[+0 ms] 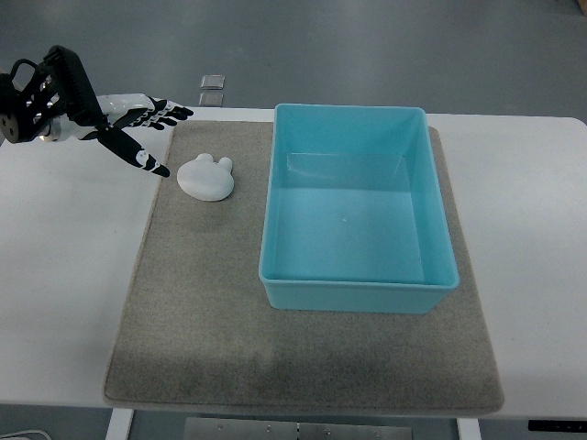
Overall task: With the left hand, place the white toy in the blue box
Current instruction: 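Lower the left hand and reach its fingers toward the white bunny toy, then close the left hand fingers around the white bunny toy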
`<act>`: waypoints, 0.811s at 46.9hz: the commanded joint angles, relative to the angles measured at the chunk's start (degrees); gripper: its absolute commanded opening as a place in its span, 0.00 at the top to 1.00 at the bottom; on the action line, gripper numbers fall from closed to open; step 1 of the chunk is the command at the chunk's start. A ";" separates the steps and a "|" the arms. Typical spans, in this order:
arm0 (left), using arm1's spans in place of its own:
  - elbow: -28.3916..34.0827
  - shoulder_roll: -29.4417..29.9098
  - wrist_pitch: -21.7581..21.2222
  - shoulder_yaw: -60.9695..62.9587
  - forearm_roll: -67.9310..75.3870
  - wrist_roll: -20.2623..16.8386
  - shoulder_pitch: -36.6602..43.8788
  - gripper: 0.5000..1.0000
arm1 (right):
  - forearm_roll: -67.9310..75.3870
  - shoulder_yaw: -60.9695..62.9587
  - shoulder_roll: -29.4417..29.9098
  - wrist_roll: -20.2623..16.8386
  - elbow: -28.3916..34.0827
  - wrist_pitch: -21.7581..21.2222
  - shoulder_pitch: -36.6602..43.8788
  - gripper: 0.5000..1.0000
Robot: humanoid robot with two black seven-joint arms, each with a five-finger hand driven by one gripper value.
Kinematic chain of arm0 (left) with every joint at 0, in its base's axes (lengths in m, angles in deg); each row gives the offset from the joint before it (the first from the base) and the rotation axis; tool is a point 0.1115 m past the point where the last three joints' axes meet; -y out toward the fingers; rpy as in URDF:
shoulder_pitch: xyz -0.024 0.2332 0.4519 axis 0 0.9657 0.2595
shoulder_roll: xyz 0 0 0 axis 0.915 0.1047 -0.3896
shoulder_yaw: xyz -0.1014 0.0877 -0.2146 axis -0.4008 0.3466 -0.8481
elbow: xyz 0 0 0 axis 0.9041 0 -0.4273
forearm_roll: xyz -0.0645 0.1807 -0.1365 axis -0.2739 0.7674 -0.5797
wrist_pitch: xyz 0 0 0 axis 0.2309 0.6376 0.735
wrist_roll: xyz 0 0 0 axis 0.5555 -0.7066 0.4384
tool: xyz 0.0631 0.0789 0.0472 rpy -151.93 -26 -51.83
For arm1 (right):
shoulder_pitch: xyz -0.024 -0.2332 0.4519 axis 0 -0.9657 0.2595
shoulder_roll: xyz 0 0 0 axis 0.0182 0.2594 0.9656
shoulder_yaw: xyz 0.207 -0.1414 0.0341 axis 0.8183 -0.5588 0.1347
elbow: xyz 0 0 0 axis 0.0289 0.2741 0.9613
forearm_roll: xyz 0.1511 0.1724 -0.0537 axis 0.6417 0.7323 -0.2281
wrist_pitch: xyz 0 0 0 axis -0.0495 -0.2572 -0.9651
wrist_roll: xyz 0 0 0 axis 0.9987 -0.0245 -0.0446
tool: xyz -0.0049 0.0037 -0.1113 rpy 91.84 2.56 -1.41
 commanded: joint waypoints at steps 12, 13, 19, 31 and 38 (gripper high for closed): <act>-4.23 -0.91 -4.78 0.94 14.26 0.02 -0.18 0.02 | 0.00 0.00 0.00 0.00 -0.01 0.00 0.00 0.13; -4.23 -1.00 -4.78 1.29 14.26 0.02 -0.27 0.02 | 0.00 0.00 0.00 0.00 -0.01 0.00 0.00 0.13; -4.32 -1.44 -4.78 2.78 16.71 0.02 -0.97 0.02 | 0.00 0.00 0.00 0.00 0.08 0.00 0.00 0.13; -4.14 -4.78 -4.78 3.49 20.76 0.11 -1.15 0.02 | 0.00 0.00 0.00 0.00 -0.01 0.00 0.00 0.13; -4.06 -4.87 -4.78 5.42 20.85 0.20 -1.41 0.02 | 0.00 0.00 0.00 0.00 -0.01 0.00 0.00 0.13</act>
